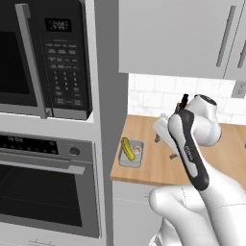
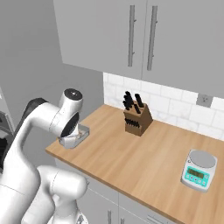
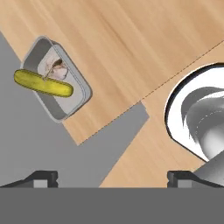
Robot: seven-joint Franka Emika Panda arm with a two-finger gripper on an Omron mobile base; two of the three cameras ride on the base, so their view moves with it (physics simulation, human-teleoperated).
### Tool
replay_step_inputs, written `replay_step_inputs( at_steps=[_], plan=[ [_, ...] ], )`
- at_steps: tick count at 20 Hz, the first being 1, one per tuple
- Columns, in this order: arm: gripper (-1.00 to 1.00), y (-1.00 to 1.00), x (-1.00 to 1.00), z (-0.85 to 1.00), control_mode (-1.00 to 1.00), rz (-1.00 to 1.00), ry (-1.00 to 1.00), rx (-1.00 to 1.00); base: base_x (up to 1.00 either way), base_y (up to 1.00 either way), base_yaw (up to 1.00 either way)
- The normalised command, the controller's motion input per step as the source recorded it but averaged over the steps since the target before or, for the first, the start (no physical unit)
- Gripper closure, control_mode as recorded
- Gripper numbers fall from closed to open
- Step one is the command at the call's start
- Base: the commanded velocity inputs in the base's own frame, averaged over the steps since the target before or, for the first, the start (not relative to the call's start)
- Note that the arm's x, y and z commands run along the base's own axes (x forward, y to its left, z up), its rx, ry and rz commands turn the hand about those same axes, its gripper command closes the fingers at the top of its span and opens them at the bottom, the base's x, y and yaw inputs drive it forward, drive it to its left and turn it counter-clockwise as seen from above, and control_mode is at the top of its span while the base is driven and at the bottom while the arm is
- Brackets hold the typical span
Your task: Take the meat container that has the chicken drumstick and place it on the second highest rack of the freezer. Then take the vegetable container that has the cucumber and garlic and place it on the highest rack of the freezer.
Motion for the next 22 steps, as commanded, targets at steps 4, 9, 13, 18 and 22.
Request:
replay_step_inputs(
  at_steps=[4, 9, 13, 18, 22],
  plan=[
    [-1.00, 0.13, 0.20, -0.13, -1.00, 0.00, 0.02, -0.14, 0.00, 0.00, 0.00],
    [-1.00, 0.01, 0.28, -0.45, -1.00, 0.03, 0.11, -0.14, 0.00, 0.00, 0.00],
    [-1.00, 0.00, 0.30, -0.48, -1.00, 0.05, 0.01, -0.07, 0.00, 0.00, 0.00],
    [-1.00, 0.00, 0.49, -0.42, -1.00, 0.07, 0.04, 0.00, 0.00, 0.00, 0.00],
    [-1.00, 0.02, 0.31, -0.26, -1.00, 0.03, 0.02, 0.00, 0.00, 0.00, 0.00]
  ],
)
